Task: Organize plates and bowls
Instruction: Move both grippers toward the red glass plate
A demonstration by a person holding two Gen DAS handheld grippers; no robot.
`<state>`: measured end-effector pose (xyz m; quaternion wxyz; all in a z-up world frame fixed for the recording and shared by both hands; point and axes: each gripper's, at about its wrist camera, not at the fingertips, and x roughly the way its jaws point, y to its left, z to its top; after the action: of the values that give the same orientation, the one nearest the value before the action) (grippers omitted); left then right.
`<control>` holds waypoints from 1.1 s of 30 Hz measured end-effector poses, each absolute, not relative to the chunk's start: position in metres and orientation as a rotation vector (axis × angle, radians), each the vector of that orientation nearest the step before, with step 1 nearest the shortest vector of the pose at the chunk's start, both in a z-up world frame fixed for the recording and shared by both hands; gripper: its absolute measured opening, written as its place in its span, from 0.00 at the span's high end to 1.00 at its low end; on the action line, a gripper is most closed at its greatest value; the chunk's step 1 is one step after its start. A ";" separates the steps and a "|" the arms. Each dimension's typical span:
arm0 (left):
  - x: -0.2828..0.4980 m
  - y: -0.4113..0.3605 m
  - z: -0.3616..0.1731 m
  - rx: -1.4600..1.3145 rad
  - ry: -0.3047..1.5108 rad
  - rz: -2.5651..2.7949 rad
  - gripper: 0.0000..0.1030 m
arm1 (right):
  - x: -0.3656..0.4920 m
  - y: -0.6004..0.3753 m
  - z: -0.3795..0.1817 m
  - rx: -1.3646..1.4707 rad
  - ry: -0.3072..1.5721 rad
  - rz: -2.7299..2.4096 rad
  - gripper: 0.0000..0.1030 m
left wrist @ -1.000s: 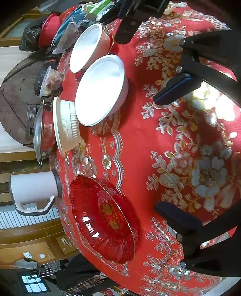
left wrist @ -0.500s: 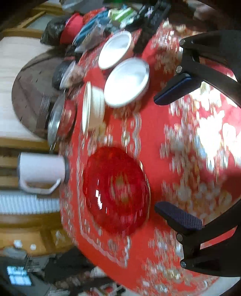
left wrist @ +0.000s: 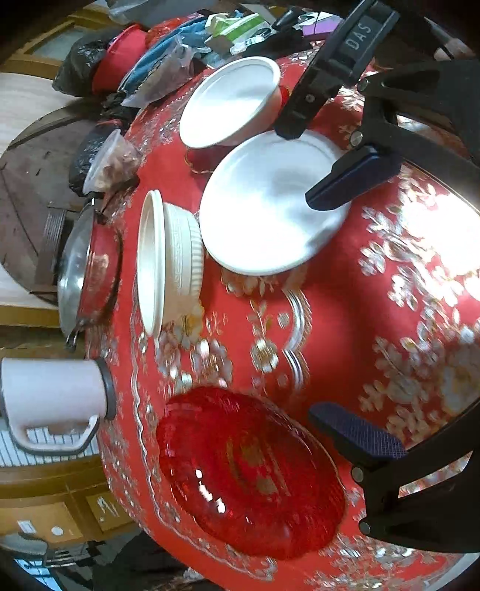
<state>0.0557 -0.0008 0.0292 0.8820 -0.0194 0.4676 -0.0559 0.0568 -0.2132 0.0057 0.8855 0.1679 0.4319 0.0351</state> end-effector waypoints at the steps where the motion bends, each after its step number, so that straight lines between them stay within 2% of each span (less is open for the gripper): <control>1: 0.057 -0.003 0.027 -0.039 0.981 -0.116 0.00 | 0.060 -0.216 0.004 0.356 0.900 0.070 0.03; 13: 0.066 -0.008 0.017 -0.016 1.007 -0.117 0.00 | 0.054 -0.226 0.012 0.442 0.871 0.145 0.05; 16: 0.067 -0.010 0.019 -0.006 0.995 -0.105 0.00 | 0.053 -0.217 0.024 0.362 0.865 0.140 0.04; 21: 0.071 -0.009 0.018 -0.001 0.998 -0.094 0.00 | 0.058 -0.218 0.009 0.410 0.917 0.169 0.05; 22: 0.071 -0.009 0.018 0.003 0.995 -0.092 0.00 | 0.060 -0.218 0.007 0.406 0.923 0.168 0.11; 23: 0.071 -0.009 0.019 0.007 0.993 -0.090 0.00 | 0.060 -0.217 0.006 0.402 0.921 0.173 0.27; 25: 0.070 -0.010 0.020 0.023 0.981 -0.084 0.00 | 0.062 -0.217 0.005 0.390 0.928 0.166 0.45; 26: 0.070 -0.010 0.020 0.028 0.978 -0.082 0.00 | 0.063 -0.216 0.004 0.384 0.934 0.163 0.50; 33: 0.075 -0.016 0.018 0.034 0.987 -0.091 0.00 | 0.067 -0.212 -0.002 0.398 0.951 0.164 0.51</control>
<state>0.0747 -0.0162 0.0176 0.8795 0.0162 0.4735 -0.0438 0.0668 -0.2125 -0.0024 0.8669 0.1902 0.4540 0.0782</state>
